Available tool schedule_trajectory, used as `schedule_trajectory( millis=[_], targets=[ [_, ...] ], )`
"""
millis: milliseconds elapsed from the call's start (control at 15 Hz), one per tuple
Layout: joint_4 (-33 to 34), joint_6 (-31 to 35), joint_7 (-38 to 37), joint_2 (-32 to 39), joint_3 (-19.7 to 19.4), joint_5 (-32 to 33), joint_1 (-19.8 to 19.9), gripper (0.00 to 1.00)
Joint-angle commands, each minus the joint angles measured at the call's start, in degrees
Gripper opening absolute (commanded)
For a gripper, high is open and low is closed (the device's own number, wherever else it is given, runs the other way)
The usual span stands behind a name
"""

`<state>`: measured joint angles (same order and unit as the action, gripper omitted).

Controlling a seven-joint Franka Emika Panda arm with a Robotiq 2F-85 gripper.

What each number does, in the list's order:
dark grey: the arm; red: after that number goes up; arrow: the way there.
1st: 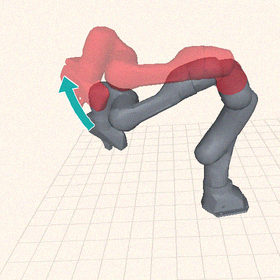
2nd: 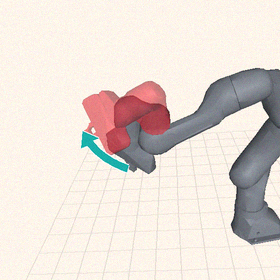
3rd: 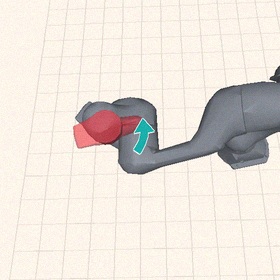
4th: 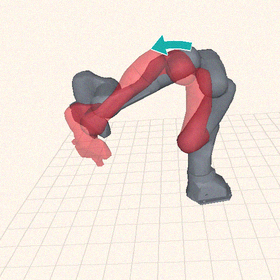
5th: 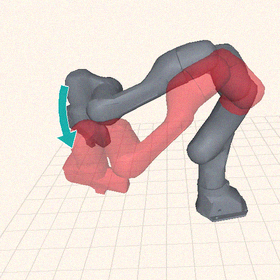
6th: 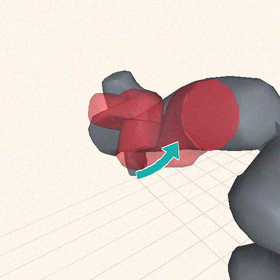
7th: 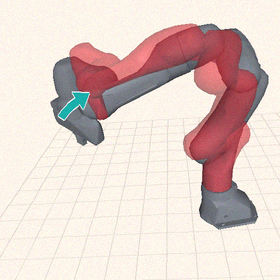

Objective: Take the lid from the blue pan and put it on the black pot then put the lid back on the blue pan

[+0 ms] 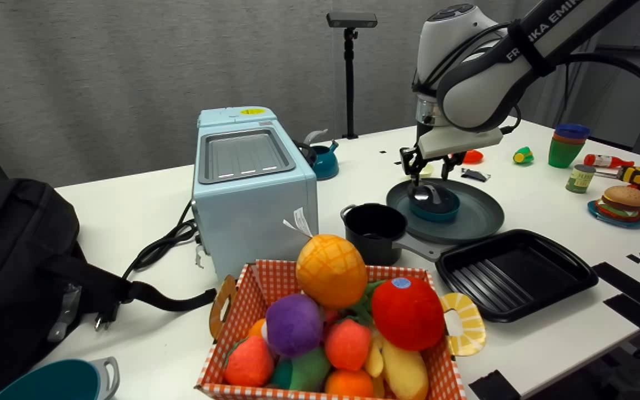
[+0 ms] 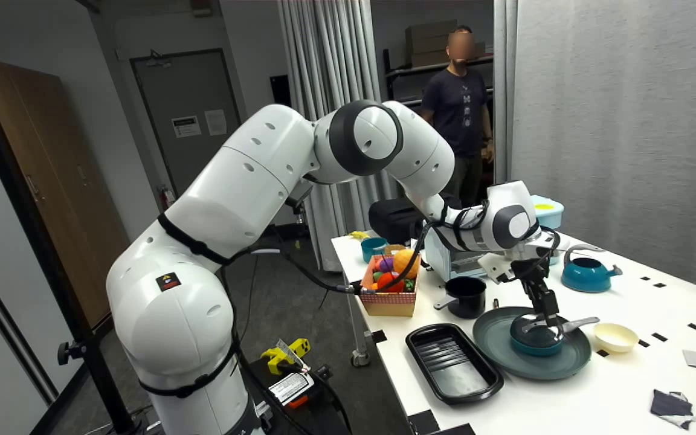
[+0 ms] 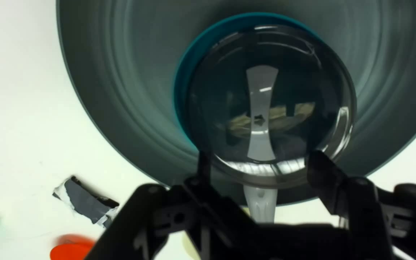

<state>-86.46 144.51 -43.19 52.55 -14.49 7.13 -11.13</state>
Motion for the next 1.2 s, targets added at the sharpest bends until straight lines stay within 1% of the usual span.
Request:
schedule_trajectory(
  millis=[0, 333, 533, 733, 1133],
  targets=[
    [-0.5, -0.3, 0.3, -1.2, -0.4, 0.4, -0.2, 0.99],
    [-6.5, 1.0, 1.7, -7.5, -0.2, 0.5, 0.0, 1.00],
    [-11.6, 3.0, 2.0, -12.5, -0.3, 0.9, -0.1, 1.00],
    [-18.9, 5.5, 3.4, -19.4, 0.2, 1.0, -0.1, 1.00],
    [-35.5, 9.7, 9.0, -35.5, 1.2, 2.1, 0.6, 1.00]
  ],
)
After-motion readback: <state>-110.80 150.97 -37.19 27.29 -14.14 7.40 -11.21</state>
